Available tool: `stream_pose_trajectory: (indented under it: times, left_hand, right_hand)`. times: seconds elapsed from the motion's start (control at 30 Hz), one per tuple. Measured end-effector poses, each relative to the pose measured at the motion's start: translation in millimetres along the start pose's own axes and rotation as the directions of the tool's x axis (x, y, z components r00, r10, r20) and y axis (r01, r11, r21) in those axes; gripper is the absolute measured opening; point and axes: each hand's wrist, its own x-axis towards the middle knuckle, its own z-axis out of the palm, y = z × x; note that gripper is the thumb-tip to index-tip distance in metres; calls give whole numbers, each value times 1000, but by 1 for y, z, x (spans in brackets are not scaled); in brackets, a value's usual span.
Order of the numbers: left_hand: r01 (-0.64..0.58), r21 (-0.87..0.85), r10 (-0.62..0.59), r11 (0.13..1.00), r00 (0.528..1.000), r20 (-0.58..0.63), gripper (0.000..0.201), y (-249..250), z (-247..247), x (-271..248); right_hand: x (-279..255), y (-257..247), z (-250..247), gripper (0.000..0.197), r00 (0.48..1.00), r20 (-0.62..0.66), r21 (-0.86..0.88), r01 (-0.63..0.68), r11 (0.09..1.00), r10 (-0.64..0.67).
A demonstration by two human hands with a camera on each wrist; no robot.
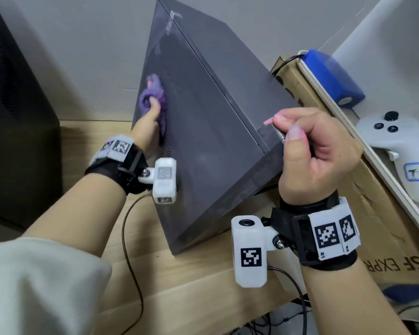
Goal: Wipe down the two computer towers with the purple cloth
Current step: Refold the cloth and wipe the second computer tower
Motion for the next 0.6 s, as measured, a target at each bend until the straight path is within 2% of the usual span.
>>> stream_pose_trajectory:
  times: [0.07, 0.13, 0.23, 0.3, 0.37, 0.47, 0.53, 0.6]
  left_hand:
    - [99, 13, -99, 995, 995, 1, 44, -20, -13, -19]
    - [259, 11, -259, 966, 966, 14, 49, -46, -28, -35]
    - [393, -13, -393, 920, 920, -10, 54, -74, -52, -49]
    - [442, -57, -440, 895, 897, 45, 61, -76, -60, -54]
    - [393, -88, -387, 915, 919, 73, 63, -68, -52, -51]
    - [156, 8, -156, 988, 988, 0, 51, -35, -26, -38]
    - [115, 142, -136, 983, 980, 149, 44, 3, -1, -33]
    - [-23, 318, -65, 948, 962, 264, 53, 40, 22, -19]
  right_hand:
    - [0, 0, 1, 27, 1000, 7, 2, -9, 1000, 9]
    - [1, -3, 2, 27, 1000, 14, -5, 4, 1000, -4]
    - [0, -9, 5, 27, 1000, 12, -8, 2, 1000, -1]
    - [0, -12, 5, 27, 1000, 15, -12, -2, 1000, 2]
    - [0, -11, 5, 27, 1000, 19, -16, -13, 1000, 13]
    - [2, -7, 4, 27, 999, 14, -10, -41, 999, 41]
    - [1, -5, 3, 27, 999, 15, -5, -49, 999, 49]
    - [0, -3, 3, 28, 999, 23, -4, -40, 999, 40]
